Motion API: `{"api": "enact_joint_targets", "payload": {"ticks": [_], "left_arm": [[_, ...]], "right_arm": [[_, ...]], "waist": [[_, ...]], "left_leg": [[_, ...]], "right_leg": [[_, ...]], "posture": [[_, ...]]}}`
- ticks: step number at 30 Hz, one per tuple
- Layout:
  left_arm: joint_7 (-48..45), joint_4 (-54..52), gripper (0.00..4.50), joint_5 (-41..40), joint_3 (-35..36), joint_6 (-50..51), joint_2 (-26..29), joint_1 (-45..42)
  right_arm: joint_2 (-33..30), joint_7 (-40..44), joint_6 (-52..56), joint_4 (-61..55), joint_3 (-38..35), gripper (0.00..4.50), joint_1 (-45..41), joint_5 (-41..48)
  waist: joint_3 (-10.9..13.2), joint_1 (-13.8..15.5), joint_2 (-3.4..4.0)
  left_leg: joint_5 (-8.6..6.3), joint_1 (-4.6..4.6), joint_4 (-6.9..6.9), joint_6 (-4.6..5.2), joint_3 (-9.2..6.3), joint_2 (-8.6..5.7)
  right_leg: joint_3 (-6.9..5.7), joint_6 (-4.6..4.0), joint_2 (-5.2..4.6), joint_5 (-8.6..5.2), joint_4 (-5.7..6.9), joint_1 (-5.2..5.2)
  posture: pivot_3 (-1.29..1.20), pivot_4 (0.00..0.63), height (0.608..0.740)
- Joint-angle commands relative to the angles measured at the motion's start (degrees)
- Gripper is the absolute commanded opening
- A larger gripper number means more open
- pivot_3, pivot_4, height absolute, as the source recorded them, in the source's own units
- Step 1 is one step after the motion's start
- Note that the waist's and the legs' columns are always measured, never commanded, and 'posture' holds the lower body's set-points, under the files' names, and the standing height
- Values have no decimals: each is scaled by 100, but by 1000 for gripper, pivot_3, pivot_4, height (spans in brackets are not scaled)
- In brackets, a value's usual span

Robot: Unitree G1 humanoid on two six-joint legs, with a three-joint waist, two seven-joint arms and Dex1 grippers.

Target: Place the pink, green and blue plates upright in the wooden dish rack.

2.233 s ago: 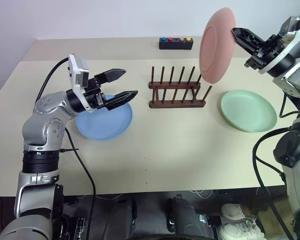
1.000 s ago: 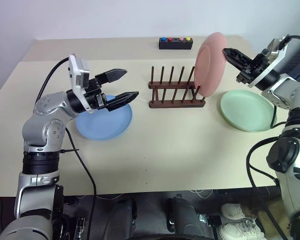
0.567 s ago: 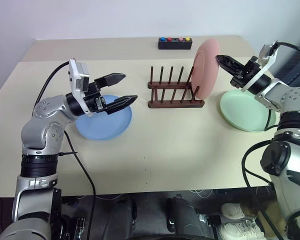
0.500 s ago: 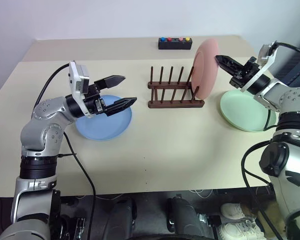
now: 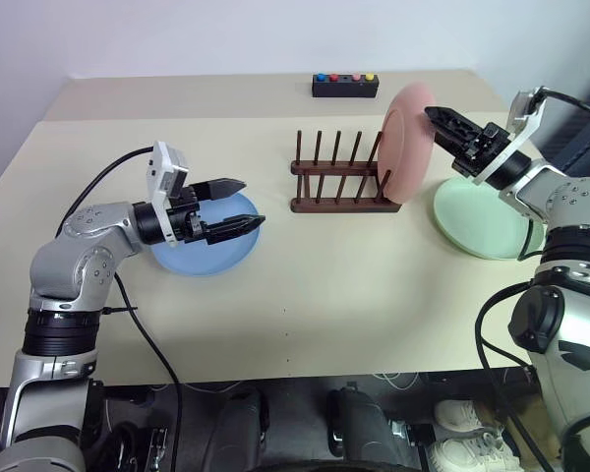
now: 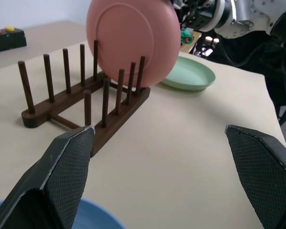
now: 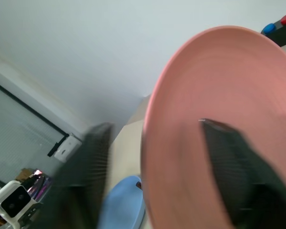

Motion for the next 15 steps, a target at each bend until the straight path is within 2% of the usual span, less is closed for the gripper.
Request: {"api": "enact_joint_targets", "payload": {"ticks": [1, 10, 15], "left_arm": [[-29, -176, 4500, -53, 56, -56, 10, -120], [-29, -150, 4500, -46, 64, -114, -61, -174], [-33, -151, 4500, -6, 65, -163, -60, -166]], "right_arm": [[-168, -27, -265, -24, -170, 4463, -193, 10], [-380, -432, -1249, 149, -487, 4463, -520, -76], [-556, -520, -1758, 88, -692, 4463, -417, -118]], "waist": [[0, 0, 0], [1, 2, 1], [1, 7, 1]], "left_leg": [[0, 0, 0, 0, 0, 0], [0, 0, 0, 0, 2, 0], [0, 0, -1, 0, 2, 0]], "right_leg": [[0, 0, 0, 0, 0, 0], [1, 0, 0, 0, -2, 0], [2, 0, -1, 0, -2, 0]], "posture": [[0, 150, 740], [0, 150, 740], [0, 150, 740]]}}
